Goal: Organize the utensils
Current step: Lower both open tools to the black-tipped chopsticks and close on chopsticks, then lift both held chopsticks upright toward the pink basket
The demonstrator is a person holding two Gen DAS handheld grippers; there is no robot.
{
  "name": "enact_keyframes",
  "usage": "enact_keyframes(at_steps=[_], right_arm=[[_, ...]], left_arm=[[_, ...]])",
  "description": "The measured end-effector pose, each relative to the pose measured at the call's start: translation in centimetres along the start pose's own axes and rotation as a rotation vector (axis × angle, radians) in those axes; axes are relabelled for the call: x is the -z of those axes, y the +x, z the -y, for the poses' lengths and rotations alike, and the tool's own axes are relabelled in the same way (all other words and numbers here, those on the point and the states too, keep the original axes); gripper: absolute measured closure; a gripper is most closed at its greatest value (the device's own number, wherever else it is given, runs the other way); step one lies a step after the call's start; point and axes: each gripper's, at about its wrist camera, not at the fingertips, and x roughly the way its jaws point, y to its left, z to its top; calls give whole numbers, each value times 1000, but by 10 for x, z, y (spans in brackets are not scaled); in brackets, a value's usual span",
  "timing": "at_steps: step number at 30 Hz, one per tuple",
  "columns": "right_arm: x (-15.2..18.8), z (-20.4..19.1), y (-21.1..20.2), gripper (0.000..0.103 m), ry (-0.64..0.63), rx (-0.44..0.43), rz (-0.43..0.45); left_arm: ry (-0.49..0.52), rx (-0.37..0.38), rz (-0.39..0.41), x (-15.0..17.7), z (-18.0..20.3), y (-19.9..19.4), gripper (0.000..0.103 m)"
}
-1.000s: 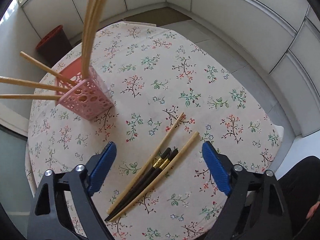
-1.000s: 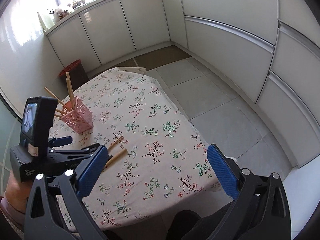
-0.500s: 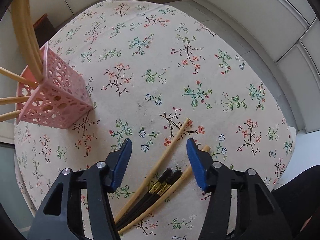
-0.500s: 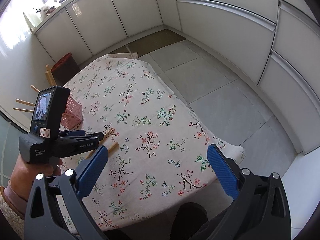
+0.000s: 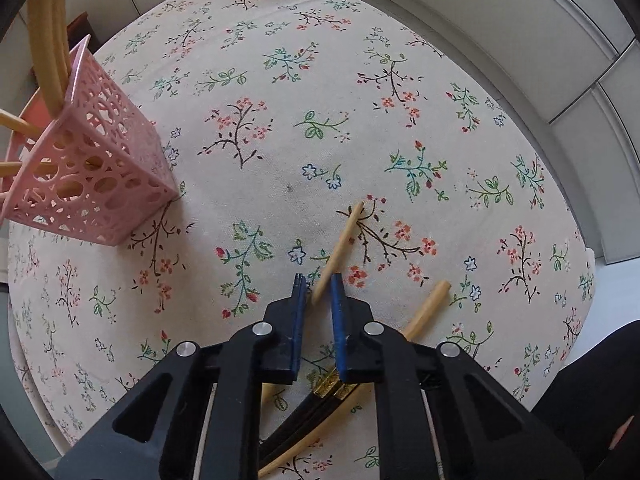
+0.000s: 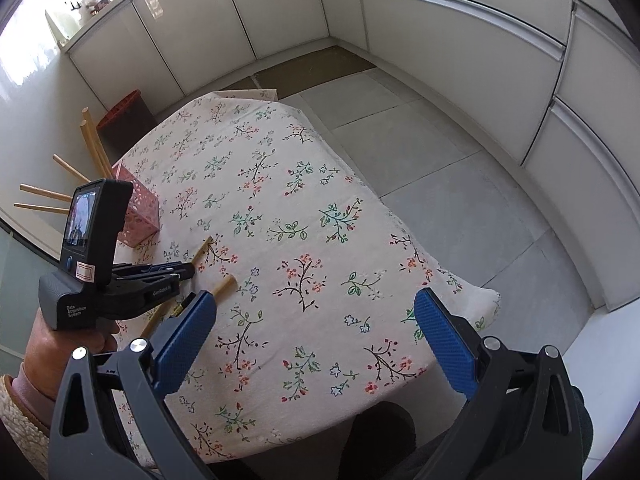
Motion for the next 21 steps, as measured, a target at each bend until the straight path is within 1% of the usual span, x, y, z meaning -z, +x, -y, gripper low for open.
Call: enact_keyframes(at_steps=[4, 6, 8, 9, 11, 13, 14, 15, 17, 18, 20, 21], right_arm=[[0, -10, 6, 7, -19, 9, -9], [1, -17, 11, 7, -27, 7, -25], [1, -23, 20, 7, -25, -3, -57], [0, -25, 25, 7, -15, -12, -78], [-3, -28, 38, 7, 28, -45, -143], [-6, -29, 55, 7, 117, -98, -234], [-7, -29, 64, 9, 169, -123, -272], [-8, -29, 73, 12, 227, -141, -311], [-8, -33, 89, 26, 310, -139, -364], [-9, -36, 97, 31, 338, -132, -386], [-9, -44, 108, 50, 371, -117, -422], [-9, -49, 112, 53, 383, -102, -431]], left_arm=[[-21, -23, 61, 11, -15, -13, 95], [-30, -34, 101, 18, -22, -26, 98], [-21, -53, 150, 29, -28, -44, 98], [-17, -65, 170, 35, -26, -55, 98], [-14, -97, 230, 48, -33, -78, 98], [-27, -108, 283, 60, -38, -99, 98], [-34, -117, 313, 68, -41, -111, 98], [-38, -124, 342, 78, -41, -121, 98], [-49, -121, 395, 91, -44, -138, 98], [-54, -120, 420, 98, -46, -149, 98], [-64, -113, 455, 102, -48, -159, 98], [-69, -107, 468, 106, -47, -162, 98]])
